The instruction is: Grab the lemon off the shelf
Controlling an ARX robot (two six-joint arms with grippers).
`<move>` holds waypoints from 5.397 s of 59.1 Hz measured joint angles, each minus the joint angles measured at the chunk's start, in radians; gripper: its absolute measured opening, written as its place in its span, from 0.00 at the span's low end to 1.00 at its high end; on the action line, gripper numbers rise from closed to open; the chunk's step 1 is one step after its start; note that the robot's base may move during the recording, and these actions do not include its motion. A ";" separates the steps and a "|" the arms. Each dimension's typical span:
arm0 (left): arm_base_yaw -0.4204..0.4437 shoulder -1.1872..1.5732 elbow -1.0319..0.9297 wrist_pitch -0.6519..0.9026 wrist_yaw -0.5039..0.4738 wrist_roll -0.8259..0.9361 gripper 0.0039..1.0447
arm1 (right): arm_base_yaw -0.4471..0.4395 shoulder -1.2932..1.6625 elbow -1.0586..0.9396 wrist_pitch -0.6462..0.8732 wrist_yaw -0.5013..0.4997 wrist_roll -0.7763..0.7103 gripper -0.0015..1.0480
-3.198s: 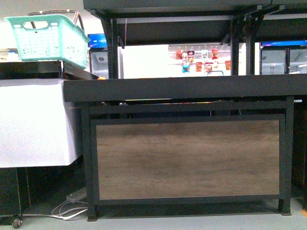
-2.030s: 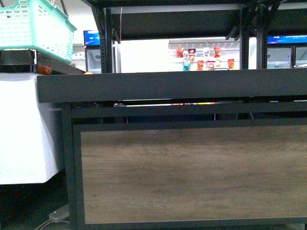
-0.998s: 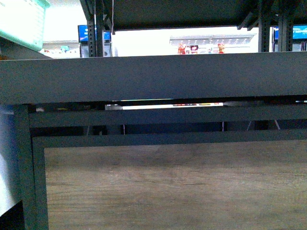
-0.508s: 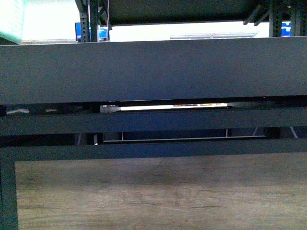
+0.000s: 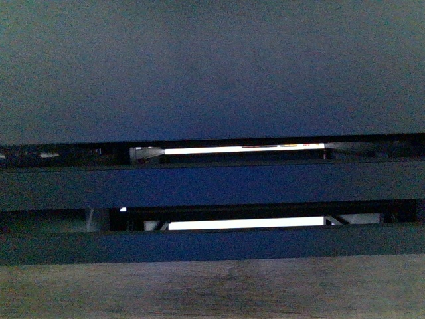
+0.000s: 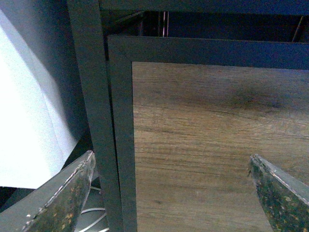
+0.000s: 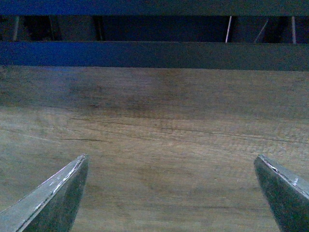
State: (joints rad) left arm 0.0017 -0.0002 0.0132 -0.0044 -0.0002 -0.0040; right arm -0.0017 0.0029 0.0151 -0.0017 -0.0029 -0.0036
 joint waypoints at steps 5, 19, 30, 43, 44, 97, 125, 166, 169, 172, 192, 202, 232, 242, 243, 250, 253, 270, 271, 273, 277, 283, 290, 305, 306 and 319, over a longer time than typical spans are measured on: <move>0.000 0.000 0.000 0.000 0.000 0.000 0.93 | 0.000 0.000 0.000 0.000 0.000 0.000 0.98; 0.000 0.000 0.000 0.000 0.000 0.000 0.93 | 0.000 0.000 0.000 0.000 0.001 0.000 0.98; 0.000 0.000 0.000 0.000 0.000 -0.001 0.93 | 0.000 0.000 0.000 0.000 0.000 0.000 0.98; 0.000 0.000 0.000 0.000 0.000 0.000 0.93 | 0.000 0.000 0.000 0.000 0.000 0.000 0.98; 0.000 0.000 0.000 0.000 0.000 0.000 0.93 | 0.000 0.000 0.000 0.000 -0.001 0.001 0.98; 0.000 0.000 0.000 0.000 0.000 0.000 0.93 | 0.000 0.001 0.000 0.000 0.000 0.003 0.98; 0.000 0.000 0.000 0.000 0.000 0.000 0.93 | 0.000 0.000 0.000 0.000 0.000 0.003 0.98; 0.083 0.158 0.014 0.043 0.237 -0.264 0.93 | 0.000 0.000 0.000 0.000 0.000 0.003 0.98; 0.121 0.275 0.047 0.130 0.297 -0.349 0.93 | 0.000 0.000 0.000 0.000 0.000 0.003 0.98; 0.159 0.411 0.112 0.219 0.340 -0.407 0.93 | 0.000 0.000 0.000 0.000 0.000 0.003 0.98; 0.505 1.172 0.748 0.299 0.557 -0.819 0.93 | 0.000 0.000 0.000 0.000 0.000 0.003 0.98; 0.637 1.422 1.006 0.224 0.617 -0.895 0.93 | 0.000 0.000 0.000 0.000 0.000 0.003 0.98; 0.682 1.759 1.272 0.203 0.689 -1.043 0.93 | 0.000 0.000 0.000 0.000 0.000 0.003 0.98; 0.665 1.823 1.316 0.236 0.689 -1.101 0.93 | 0.000 0.000 0.000 0.000 0.000 0.003 0.98; 0.663 1.827 1.319 0.237 0.688 -1.106 0.93 | 0.000 0.000 0.000 0.000 0.000 0.003 0.98; 0.648 1.862 1.339 0.275 0.683 -1.145 0.93 | 0.000 0.000 0.000 0.000 0.000 0.003 0.98; 0.641 1.871 1.350 0.296 0.681 -1.166 0.93 | 0.000 0.000 0.000 0.000 0.000 0.003 0.98; 0.621 1.903 1.402 0.303 0.655 -1.191 0.83 | 0.000 0.000 0.000 0.000 0.000 0.003 0.98; 0.620 1.904 1.402 0.303 0.655 -1.191 0.82 | 0.000 0.000 0.000 0.000 0.000 0.003 0.98; 0.620 1.907 1.402 0.303 0.655 -1.191 0.75 | 0.000 0.000 0.000 0.000 0.000 0.003 0.98; 0.619 1.908 1.402 0.303 0.655 -1.191 0.65 | 0.000 0.000 0.000 0.000 0.000 0.003 0.98; 0.621 1.908 1.401 0.286 0.650 -1.191 0.46 | 0.000 0.000 0.000 0.000 0.000 0.003 0.98; 0.624 1.907 1.400 0.275 0.655 -1.179 0.28 | 0.000 0.000 0.000 0.000 0.000 0.003 0.98; 0.615 1.793 1.350 0.189 0.682 -1.043 0.13 | 0.000 0.000 0.000 0.000 -0.001 0.003 0.98; 0.612 1.780 1.344 0.187 0.685 -1.033 0.13 | 0.000 0.000 0.000 0.000 0.000 0.003 0.98; 0.489 1.599 1.256 0.190 0.775 -0.923 0.09 | 0.000 0.000 0.000 0.000 0.000 0.003 0.98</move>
State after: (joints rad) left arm 0.4908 1.5986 1.2690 0.1852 0.7750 -0.9268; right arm -0.0017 0.0029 0.0151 -0.0017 -0.0032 -0.0002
